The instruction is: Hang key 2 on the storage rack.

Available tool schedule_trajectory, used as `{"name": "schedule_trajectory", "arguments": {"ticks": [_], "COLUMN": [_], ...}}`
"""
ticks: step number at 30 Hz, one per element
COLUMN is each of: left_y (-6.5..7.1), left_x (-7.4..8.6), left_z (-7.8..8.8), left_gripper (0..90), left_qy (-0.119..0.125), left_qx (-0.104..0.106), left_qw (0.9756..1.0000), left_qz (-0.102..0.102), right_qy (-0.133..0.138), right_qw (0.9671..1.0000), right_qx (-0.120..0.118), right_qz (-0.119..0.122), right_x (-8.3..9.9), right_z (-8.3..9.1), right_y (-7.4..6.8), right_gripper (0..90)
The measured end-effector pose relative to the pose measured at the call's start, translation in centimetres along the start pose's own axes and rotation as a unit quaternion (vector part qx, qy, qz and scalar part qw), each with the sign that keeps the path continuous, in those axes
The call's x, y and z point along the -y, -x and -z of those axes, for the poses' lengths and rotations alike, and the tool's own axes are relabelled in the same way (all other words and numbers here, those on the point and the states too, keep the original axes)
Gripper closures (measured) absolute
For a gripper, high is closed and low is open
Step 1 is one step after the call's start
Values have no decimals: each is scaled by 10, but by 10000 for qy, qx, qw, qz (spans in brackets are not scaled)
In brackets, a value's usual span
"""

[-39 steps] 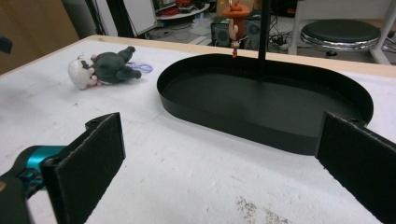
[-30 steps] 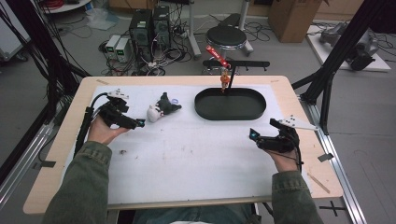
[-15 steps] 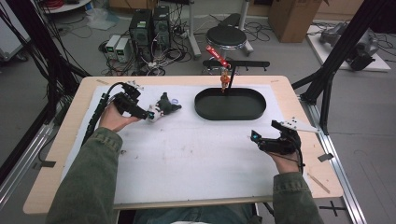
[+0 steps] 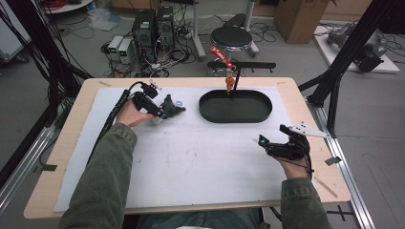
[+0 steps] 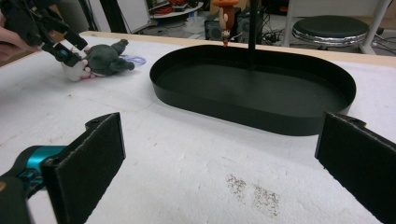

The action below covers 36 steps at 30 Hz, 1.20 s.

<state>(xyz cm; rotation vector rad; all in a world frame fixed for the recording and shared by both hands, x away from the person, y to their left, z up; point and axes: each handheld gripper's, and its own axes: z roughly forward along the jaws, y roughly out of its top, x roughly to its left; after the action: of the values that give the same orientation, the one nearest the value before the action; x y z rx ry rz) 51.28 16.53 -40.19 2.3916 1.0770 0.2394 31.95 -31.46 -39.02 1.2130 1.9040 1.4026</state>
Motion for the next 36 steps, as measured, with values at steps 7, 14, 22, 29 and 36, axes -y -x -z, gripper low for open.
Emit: {"name": "schedule_trajectory", "arguments": {"ticks": [7,14,22,29,36], "left_y": [11,13,11,12,16], "left_x": [3,2,0,0,-1], "left_z": [-19,-11,14,38,54], "left_gripper": [398,521,532,533,534], "left_qy": [-501,-460,-273,-70,39], "left_qx": [-52,-12,243,257,288], "left_qw": [9979,9979,9987,9991,9991], "left_qz": [-409,-454,-369,-318,-321], "right_qy": [-4,-17,-24,-35,-13], "right_qw": [10000,10000,10000,10000,10000], "right_qx": [30,29,30,5,-17], "right_qz": [-28,-40,-40,-7,1], "right_x": [1,1,1,1,0], "right_z": [2,1,-1,-3,-4], "right_y": [1,1,1,0,1], "right_gripper": [8,8,8,8,8]}}
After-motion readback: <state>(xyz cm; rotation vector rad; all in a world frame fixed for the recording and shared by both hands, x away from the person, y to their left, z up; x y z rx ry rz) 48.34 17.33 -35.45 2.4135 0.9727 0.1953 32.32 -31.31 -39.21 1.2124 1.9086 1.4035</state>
